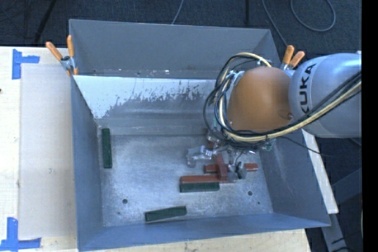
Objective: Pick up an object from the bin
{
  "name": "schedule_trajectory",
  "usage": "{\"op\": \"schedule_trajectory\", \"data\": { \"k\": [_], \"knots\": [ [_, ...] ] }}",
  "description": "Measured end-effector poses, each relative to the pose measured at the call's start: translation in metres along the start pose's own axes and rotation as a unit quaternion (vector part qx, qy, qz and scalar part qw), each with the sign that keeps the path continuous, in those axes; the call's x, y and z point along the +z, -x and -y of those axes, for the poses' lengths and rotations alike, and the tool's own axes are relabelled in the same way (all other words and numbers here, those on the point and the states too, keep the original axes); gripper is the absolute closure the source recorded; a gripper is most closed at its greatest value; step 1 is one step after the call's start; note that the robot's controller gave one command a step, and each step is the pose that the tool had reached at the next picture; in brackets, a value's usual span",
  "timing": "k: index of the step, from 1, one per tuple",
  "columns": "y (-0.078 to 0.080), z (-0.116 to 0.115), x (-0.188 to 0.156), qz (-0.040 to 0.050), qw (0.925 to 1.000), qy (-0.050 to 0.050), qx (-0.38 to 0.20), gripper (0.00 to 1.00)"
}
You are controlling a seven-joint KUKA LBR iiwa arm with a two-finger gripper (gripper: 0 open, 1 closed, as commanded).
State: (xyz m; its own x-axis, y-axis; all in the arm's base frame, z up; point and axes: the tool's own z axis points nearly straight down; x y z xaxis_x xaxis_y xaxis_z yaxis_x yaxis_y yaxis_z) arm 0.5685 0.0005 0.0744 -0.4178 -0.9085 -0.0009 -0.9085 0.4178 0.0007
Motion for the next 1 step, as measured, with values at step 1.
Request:
{"op": "schedule_trajectory", "data": {
  "k": [1],
  "knots": [
    [-0.0014, 0.0003, -0.0028, -0.0012, 1.0, 0.0, 0.002, 1.0]
  ]
}}
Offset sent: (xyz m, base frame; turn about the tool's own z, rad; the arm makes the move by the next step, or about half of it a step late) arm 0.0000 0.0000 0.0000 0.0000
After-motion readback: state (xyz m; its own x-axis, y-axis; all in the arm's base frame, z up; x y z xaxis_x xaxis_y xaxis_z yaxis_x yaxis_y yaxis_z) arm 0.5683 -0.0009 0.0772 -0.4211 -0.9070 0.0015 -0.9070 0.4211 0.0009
